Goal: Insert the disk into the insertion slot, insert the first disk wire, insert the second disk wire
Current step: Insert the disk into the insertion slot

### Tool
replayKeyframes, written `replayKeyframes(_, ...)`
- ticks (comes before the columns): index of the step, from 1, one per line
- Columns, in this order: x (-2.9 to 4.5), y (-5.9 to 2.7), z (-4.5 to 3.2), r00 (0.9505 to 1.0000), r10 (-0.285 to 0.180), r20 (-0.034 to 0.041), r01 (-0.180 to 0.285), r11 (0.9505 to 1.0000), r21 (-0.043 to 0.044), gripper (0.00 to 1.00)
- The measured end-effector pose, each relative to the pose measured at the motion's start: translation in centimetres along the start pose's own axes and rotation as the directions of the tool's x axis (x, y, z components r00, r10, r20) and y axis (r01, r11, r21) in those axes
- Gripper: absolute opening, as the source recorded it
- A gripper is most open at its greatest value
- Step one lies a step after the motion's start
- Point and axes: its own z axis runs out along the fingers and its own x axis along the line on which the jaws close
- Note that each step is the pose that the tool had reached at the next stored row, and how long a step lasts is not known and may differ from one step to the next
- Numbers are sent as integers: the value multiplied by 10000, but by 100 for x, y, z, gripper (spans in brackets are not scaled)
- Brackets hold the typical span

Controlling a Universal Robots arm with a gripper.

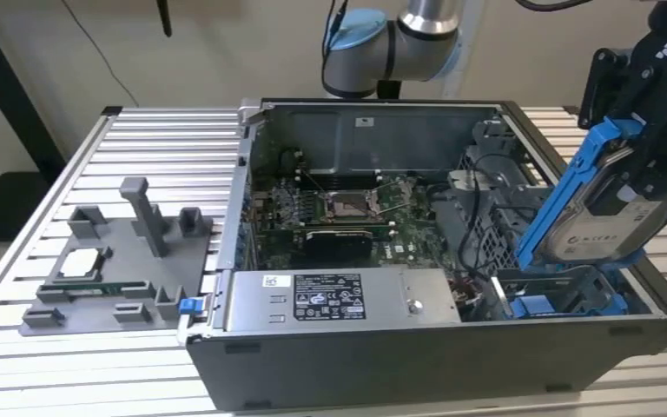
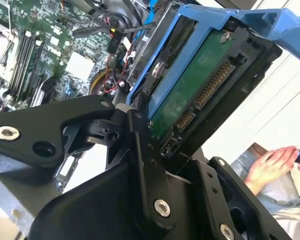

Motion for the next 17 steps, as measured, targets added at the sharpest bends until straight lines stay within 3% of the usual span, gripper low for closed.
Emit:
replayKeyframes(7,20,-2,116,10000,-2,39,2,10000,41,0)
replayKeyframes(14,21,-4,132,10000,-1,51,1,10000,40,0)
replayKeyframes(17,23,-7,180,10000,-2,55,2,10000,41,0)
